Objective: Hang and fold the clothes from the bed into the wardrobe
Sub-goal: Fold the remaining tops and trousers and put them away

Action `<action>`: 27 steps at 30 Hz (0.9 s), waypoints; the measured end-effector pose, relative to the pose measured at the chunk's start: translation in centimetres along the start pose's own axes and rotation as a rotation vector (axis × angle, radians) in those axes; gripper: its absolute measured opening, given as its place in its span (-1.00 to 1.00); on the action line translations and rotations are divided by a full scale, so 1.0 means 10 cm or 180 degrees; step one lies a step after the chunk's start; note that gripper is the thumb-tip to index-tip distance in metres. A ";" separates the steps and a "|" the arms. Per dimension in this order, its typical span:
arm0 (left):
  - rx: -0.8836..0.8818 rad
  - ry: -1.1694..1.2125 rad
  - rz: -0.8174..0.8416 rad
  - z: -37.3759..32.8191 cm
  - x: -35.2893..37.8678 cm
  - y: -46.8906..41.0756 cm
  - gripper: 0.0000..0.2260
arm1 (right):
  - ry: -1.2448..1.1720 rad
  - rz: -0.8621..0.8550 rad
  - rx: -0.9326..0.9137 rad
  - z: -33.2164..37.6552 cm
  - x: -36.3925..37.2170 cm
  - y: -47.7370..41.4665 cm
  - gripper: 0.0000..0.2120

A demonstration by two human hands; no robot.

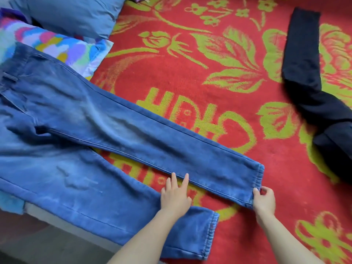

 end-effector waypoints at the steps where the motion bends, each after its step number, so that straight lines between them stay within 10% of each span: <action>1: -0.0045 0.0030 0.0094 0.05 0.01 -0.01 -0.38 | 0.0176 -0.0080 -0.0048 0.04 -0.01 0.03 -0.63; 6: -0.0126 0.0076 0.0380 0.35 0.11 0.07 -0.44 | 0.1228 -0.0231 -0.1533 0.28 0.17 0.43 -0.51; 12: -0.0109 0.0019 0.0017 0.93 0.17 0.25 -0.46 | 0.2265 0.0873 -0.4223 0.11 0.77 1.12 -0.55; 18: -0.0579 -0.0237 -0.0536 1.95 0.10 0.35 -0.35 | 0.2382 0.1427 -0.4552 0.04 1.19 1.86 -0.54; 23: 0.0353 -0.0816 -0.0402 2.76 0.45 0.38 0.06 | 0.2625 0.1428 -0.4241 -0.29 1.47 2.45 -0.40; 27: 0.1125 -0.1186 -0.0251 3.11 0.71 0.47 0.37 | 0.1689 -0.0211 -0.1894 -0.28 1.27 2.47 -0.49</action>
Point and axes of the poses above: each hand's wrist, its own y-axis away from the middle knuckle, its own x-axis out of the palm, z = x × y, the point moved 3 cm from there along -y, towards the middle knuckle, and after that the axes turned 6 degrees about -y, right-handed, at the moved point
